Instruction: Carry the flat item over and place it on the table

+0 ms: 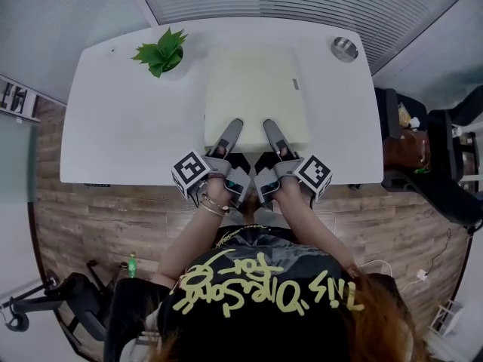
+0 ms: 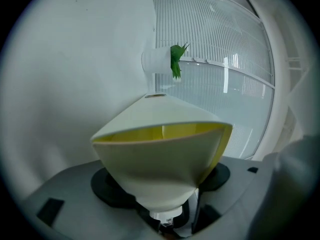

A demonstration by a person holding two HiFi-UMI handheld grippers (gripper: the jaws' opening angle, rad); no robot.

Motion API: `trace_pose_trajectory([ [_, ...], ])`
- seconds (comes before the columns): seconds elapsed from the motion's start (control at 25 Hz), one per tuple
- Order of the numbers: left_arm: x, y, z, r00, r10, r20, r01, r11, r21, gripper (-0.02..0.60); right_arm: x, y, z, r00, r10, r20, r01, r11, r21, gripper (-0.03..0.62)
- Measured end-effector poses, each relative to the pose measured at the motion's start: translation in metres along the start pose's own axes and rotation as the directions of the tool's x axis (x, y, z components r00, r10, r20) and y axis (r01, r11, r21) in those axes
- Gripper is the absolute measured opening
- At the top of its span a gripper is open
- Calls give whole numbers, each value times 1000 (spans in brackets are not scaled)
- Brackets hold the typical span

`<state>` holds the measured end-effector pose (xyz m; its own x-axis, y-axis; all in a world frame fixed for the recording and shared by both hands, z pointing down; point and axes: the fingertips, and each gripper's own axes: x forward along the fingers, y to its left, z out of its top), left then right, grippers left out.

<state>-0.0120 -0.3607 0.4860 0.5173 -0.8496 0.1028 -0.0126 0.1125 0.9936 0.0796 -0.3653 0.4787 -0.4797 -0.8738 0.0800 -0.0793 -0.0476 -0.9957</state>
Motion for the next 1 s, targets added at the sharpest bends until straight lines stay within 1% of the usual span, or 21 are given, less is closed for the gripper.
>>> trace_pose_trajectory([
  [0.24, 4, 0, 2, 998, 49, -28, -45, 991, 125, 344, 4, -6, -7, 998, -26, -65, 25, 999, -24, 317],
  [0.32, 5, 1, 2, 998, 59, -34, -53, 987, 154, 354, 6, -8, -10, 996, -39, -84, 36, 999, -37, 322],
  [0.44, 4, 3, 0, 996, 67, -61, -57, 985, 163, 357, 6, -10, -14, 990, -59, -125, 51, 997, -64, 335],
  [0.52, 3, 4, -4, 993, 76, -95, -59, 984, 170, 359, 6, -10, -18, 986, -64, -155, 53, 996, -74, 339],
  [0.64, 1, 5, -12, 982, 89, -164, -59, 981, 184, 365, 4, -10, -23, 975, -65, -213, 48, 995, -85, 344],
  [0.76, -2, 7, -19, 970, 97, -224, -53, 979, 194, 371, 2, -10, -32, 956, -61, -286, 34, 995, -98, 350],
  [1.0, -8, 9, -28, 943, 81, -323, -21, 983, 184, 371, -5, -12, -41, 919, -9, -395, -11, 999, -46, 350],
])
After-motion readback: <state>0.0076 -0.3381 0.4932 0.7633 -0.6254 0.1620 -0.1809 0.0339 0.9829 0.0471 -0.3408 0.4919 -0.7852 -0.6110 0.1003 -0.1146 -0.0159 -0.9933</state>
